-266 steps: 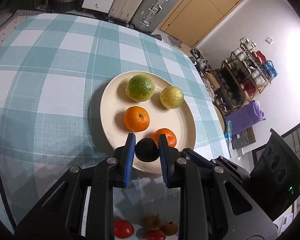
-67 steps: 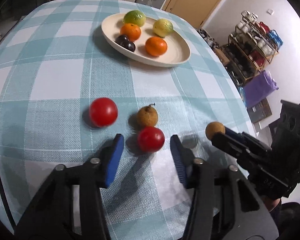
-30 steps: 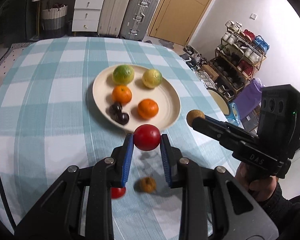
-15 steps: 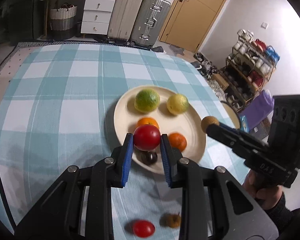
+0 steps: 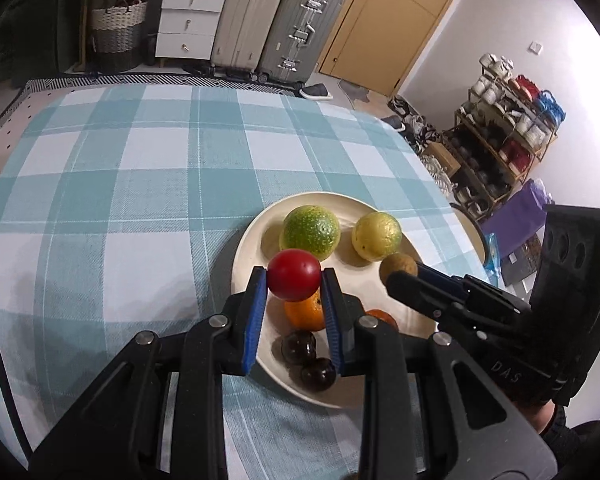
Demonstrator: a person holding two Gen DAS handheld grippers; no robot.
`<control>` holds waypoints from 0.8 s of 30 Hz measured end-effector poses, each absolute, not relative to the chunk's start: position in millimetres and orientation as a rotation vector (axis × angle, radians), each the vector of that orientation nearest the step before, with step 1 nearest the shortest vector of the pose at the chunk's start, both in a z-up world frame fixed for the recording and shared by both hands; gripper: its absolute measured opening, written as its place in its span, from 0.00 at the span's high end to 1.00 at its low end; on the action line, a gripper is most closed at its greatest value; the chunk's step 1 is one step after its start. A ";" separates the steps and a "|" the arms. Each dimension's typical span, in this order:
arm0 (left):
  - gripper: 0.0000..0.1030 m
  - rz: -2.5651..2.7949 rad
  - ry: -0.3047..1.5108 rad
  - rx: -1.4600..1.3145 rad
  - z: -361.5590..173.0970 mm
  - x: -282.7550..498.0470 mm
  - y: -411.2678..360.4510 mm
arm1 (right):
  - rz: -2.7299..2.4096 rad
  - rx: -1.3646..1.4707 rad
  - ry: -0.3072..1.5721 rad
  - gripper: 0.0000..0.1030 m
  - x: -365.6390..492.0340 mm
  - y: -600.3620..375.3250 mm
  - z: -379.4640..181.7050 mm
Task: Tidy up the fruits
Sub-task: 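Carry the brown fruit onto the plate and open the right gripper while the left gripper places the tomato there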
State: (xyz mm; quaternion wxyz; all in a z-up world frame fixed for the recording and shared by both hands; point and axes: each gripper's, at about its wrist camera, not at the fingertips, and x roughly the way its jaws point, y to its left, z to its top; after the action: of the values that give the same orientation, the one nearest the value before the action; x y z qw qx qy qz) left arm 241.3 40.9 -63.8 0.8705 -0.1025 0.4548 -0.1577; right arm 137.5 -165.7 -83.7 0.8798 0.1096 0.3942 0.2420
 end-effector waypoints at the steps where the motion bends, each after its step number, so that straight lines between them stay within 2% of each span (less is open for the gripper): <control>1: 0.76 -0.330 0.961 -0.214 -66.4 244.9 40.4 | 0.503 0.228 0.829 0.72 139.5 -164.8 -85.4; 16: 0.76 -0.337 1.041 -0.234 -93.4 274.4 33.7 | 0.476 0.273 0.866 0.72 157.5 -157.3 -101.6; 18: 0.73 -0.346 1.047 -0.235 -91.5 275.2 32.9 | 0.477 0.268 0.863 0.71 157.1 -156.0 -100.2; 20: 0.64 -0.353 1.044 -0.236 -88.5 273.5 33.2 | 0.481 0.256 0.856 0.70 156.4 -154.7 -98.5; 22: 0.64 -0.345 1.029 -0.236 -83.5 269.4 34.9 | 0.482 0.271 0.845 0.69 154.1 -157.2 -95.2; 24: 0.64 -0.340 1.016 -0.243 -77.3 264.0 37.7 | 0.475 0.278 0.822 0.61 149.8 -160.8 -90.4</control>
State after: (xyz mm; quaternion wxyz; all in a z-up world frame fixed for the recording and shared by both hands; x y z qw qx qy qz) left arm 264.0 37.7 -77.3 0.8529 -0.1156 0.4827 -0.1616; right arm 149.8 -160.8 -90.4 0.8802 0.1333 0.3943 0.2278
